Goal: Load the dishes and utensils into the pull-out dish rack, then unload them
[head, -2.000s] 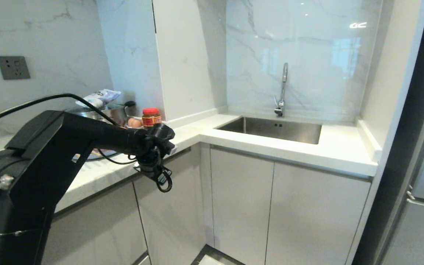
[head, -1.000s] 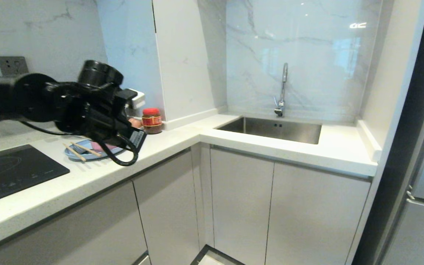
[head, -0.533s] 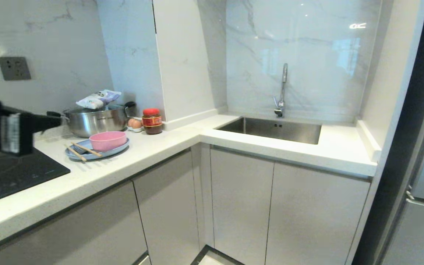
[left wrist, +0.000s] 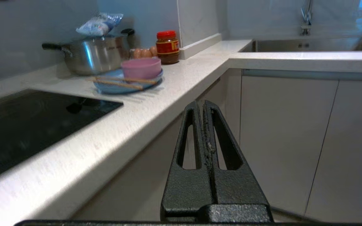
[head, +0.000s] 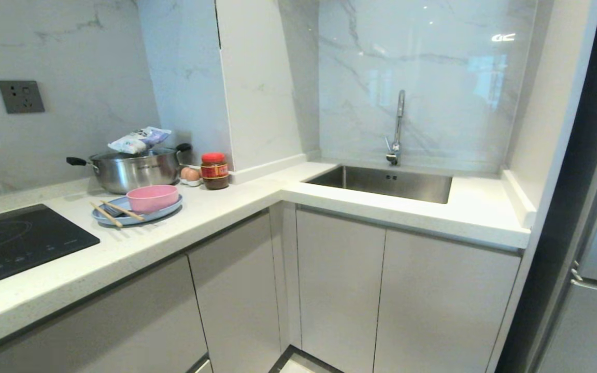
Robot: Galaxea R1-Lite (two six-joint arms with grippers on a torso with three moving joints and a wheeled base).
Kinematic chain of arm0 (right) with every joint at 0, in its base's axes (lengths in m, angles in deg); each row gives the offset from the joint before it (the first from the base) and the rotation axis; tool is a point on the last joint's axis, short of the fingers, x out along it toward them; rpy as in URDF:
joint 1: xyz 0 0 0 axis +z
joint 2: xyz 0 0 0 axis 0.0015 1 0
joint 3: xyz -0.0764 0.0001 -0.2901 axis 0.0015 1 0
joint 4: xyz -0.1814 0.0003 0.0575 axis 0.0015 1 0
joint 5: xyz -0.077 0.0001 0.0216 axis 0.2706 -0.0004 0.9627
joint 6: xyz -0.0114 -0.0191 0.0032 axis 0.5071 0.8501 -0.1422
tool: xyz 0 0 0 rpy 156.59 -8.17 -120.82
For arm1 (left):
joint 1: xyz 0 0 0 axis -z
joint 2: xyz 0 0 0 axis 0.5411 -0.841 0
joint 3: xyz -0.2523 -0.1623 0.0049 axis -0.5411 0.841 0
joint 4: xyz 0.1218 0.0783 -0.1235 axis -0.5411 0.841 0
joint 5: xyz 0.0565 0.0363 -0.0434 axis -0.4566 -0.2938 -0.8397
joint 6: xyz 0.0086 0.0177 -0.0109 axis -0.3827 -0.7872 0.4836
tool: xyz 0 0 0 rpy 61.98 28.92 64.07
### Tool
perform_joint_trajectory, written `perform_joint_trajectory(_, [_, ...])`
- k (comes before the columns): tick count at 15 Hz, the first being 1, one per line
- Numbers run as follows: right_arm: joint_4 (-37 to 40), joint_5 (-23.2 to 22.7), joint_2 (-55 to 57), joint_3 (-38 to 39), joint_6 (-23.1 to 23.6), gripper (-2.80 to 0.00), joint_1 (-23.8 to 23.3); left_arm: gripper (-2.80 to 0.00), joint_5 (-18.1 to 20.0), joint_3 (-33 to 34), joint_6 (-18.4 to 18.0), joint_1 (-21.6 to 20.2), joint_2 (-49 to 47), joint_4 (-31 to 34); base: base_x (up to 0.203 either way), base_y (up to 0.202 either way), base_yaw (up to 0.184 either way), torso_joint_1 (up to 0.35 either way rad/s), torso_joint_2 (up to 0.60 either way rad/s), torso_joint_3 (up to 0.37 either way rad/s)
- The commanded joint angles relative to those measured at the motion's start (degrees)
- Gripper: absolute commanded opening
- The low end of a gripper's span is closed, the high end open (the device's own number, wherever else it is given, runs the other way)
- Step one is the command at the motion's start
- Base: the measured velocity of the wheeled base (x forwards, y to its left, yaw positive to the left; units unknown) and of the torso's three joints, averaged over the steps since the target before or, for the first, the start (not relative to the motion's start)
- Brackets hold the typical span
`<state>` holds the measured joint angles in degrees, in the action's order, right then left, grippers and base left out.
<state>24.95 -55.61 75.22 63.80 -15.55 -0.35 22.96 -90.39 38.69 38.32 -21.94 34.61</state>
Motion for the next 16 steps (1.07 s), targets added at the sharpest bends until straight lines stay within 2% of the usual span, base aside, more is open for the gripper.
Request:
perform_joint_trajectory(1, [-0.05,0.03,-0.24,0.0,-0.03,-2.8,0.0,-2.8,1.47,5.9,3.58,-3.94,10.31,0.33,0.0,0.0,0.0,0.0,0.0,0.0])
perform_joint_trajectory(3, [-0.05,0.03,-0.24,0.0,-0.03,-2.8,0.0,-2.8,3.09,6.87,4.15,-5.02,15.33,4.38,0.0,0.0,0.0,0.0,0.0,0.0])
perform_joint_trajectory(5, [-0.05,0.03,-0.24,0.0,-0.03,-2.8,0.0,-2.8,5.31,11.11,3.88,-5.59,21.96,6.07,0.0,0.0,0.0,0.0,0.0,0.0])
perform_joint_trajectory(7, [-0.05,0.03,-0.24,0.0,-0.03,-2.8,0.0,-2.8,5.68,18.36,4.09,-5.82,22.93,0.27,0.0,0.0,0.0,0.0,0.0,0.0])
perform_joint_trajectory(9, [-0.05,0.03,-0.24,0.0,-0.03,-2.8,0.0,-2.8,5.84,25.96,2.69,-5.88,22.9,-12.93,0.0,0.0,0.0,0.0,0.0,0.0])
perform_joint_trajectory(10, [-0.05,0.03,-0.24,0.0,-0.03,-2.8,0.0,-2.8,5.77,26.87,2.05,-5.89,22.89,-16.01,0.0,0.0,0.0,0.0,0.0,0.0])
perform_joint_trajectory(11, [-0.05,0.03,-0.24,0.0,-0.03,-2.8,0.0,-2.8,5.7,27.1,1.63,-5.9,22.89,-14.5,0.0,0.0,0.0,0.0,0.0,0.0])
perform_joint_trajectory(13, [-0.05,0.03,-0.24,0.0,-0.03,-2.8,0.0,-2.8,6.05,27.26,0.97,-5.91,22.88,-2.67,0.0,0.0,0.0,0.0,0.0,0.0])
perform_joint_trajectory(16, [-0.05,0.03,-0.24,0.07,-0.03,-2.8,0.0,-2.8,6.82,27.5,0.39,-5.91,22.88,-2.7,0.0,0.0,0.0,0.0,0.0,0.0])
